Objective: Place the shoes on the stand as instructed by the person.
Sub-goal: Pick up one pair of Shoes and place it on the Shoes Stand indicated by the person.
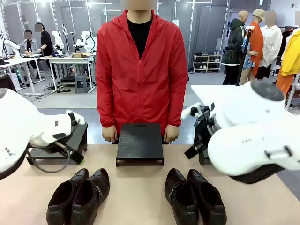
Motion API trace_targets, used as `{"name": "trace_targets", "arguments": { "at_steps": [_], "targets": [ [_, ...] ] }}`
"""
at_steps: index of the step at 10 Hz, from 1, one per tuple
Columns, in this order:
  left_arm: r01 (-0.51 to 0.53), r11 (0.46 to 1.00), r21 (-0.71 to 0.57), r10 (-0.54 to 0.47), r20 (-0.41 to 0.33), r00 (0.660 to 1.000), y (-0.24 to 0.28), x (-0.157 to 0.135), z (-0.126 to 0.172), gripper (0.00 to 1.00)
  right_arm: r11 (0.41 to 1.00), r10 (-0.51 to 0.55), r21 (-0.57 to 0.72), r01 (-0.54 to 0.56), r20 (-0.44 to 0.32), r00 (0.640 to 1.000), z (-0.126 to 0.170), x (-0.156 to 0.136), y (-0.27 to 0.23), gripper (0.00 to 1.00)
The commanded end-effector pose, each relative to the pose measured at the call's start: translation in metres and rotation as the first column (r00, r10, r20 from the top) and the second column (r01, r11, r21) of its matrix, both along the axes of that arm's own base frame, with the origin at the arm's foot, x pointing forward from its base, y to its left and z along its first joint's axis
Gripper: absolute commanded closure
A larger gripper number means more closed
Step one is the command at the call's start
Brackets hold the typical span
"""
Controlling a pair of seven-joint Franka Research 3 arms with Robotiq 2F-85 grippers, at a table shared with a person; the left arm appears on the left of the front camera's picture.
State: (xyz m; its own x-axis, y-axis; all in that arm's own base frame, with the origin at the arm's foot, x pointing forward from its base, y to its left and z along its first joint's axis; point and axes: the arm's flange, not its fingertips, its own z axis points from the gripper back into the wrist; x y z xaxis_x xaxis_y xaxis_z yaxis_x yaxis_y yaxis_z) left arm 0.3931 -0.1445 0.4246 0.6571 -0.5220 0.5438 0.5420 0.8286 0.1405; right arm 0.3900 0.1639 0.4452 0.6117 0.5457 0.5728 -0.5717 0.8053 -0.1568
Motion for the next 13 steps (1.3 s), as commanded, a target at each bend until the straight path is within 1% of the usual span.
{"name": "trace_targets", "arguments": {
  "at_steps": [1,2,3,4,5,6,7,9,10,11,12,13],
  "targets": [
    [0.039,0.997,-0.067,-0.042,-0.040,0.998,0.026,-0.018,0.041,0.00,0.999,0.006,0.050,-0.004,-0.040,0.999,0.032,-0.008,-0.015,0.00],
    [0.090,0.982,-0.167,-0.104,-0.078,0.991,0.041,-0.031,0.058,0.00,0.993,0.022,0.116,-0.011,-0.094,0.995,0.047,-0.014,-0.025,0.00],
    [0.140,0.955,-0.263,-0.171,-0.098,0.980,0.061,-0.040,0.074,0.00,0.982,0.030,0.190,0.000,-0.156,0.987,0.063,-0.016,-0.042,0.00],
    [0.158,0.931,-0.329,-0.202,-0.104,0.974,0.095,-0.051,0.087,0.00,0.963,0.047,0.271,0.016,-0.225,0.973,0.075,-0.016,-0.068,0.00],
    [0.231,0.862,-0.450,-0.308,-0.104,0.946,0.131,-0.060,0.095,0.00,0.930,0.080,0.365,0.039,-0.306,0.949,0.086,-0.014,-0.106,0.00],
    [0.267,0.796,-0.543,-0.371,-0.089,0.924,0.170,-0.074,0.099,0.00,0.868,0.134,0.493,0.067,-0.362,0.922,0.093,-0.016,-0.151,0.00],
    [0.270,0.739,-0.618,-0.382,-0.053,0.923,0.204,-0.087,0.097,0.00,0.807,0.178,0.584,0.085,-0.377,0.909,0.094,-0.022,-0.189,0.00],
    [0.192,0.675,-0.712,-0.312,-0.040,0.949,0.258,-0.103,0.083,0.00,0.697,0.206,0.700,0.156,-0.404,0.891,0.085,-0.032,-0.261,0.00],
    [0.167,0.639,-0.751,-0.274,-0.020,0.961,0.281,-0.111,0.078,0.00,0.618,0.200,0.761,0.198,-0.396,0.896,0.072,-0.041,-0.302,0.00],
    [0.147,0.596,-0.789,-0.240,0.000,0.971,0.300,-0.119,0.074,0.00,0.518,0.219,0.829,0.211,-0.367,0.904,0.053,-0.054,-0.340,0.00],
    [0.116,0.555,-0.824,-0.204,0.001,0.979,0.314,-0.126,0.069,0.00,0.435,0.215,0.873,0.221,-0.339,0.916,0.028,-0.069,-0.374,0.00],
    [0.101,0.531,-0.841,-0.183,0.002,0.983,0.324,-0.132,0.067,0.00,0.379,0.203,0.894,0.239,-0.333,0.921,0.006,-0.081,-0.395,0.00]
  ]
}}
